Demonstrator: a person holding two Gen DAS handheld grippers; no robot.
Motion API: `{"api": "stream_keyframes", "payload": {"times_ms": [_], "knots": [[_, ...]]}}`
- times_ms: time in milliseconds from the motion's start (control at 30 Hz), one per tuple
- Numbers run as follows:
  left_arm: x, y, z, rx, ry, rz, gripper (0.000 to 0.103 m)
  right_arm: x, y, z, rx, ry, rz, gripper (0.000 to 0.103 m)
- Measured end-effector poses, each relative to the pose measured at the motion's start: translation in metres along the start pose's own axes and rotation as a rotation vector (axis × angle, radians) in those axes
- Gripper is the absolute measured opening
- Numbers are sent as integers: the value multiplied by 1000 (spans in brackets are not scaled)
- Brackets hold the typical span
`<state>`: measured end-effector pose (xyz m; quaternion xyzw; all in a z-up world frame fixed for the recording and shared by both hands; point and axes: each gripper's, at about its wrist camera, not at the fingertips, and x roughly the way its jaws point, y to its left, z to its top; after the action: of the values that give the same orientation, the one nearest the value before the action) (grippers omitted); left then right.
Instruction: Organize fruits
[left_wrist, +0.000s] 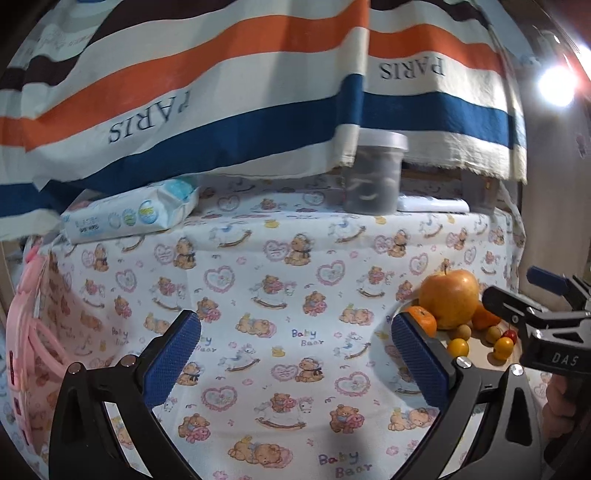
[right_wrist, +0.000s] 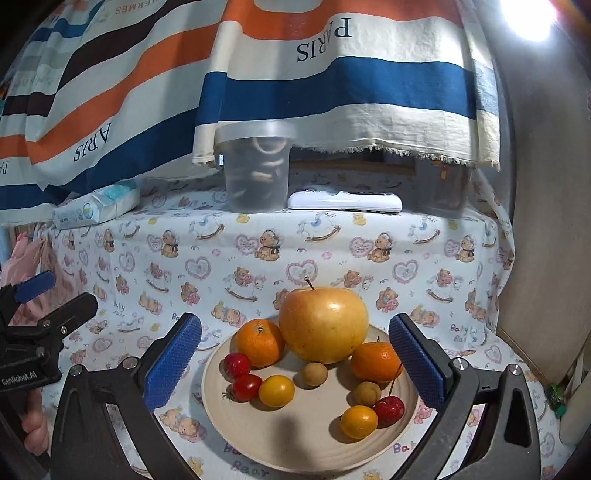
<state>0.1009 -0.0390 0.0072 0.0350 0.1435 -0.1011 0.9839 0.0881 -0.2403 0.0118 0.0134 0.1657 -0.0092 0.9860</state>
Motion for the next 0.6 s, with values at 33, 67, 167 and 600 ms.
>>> {"api": "stream_keyframes", "payload": {"times_ms": [33,67,167,600], "knots": [[0,-1,0,7,2,1,103,0,0,0,3,-1,-3,102],[0,-2,0,10,2,3,103,-1,0,0,6,-3,-4,102],[-3,-2,0,11,-8,7,103,-2,0,-1,8,-9,-11,102],[-2,-4,-1,23,9,-1,103,-2,-3,0,19,-10,-31,102]]}}
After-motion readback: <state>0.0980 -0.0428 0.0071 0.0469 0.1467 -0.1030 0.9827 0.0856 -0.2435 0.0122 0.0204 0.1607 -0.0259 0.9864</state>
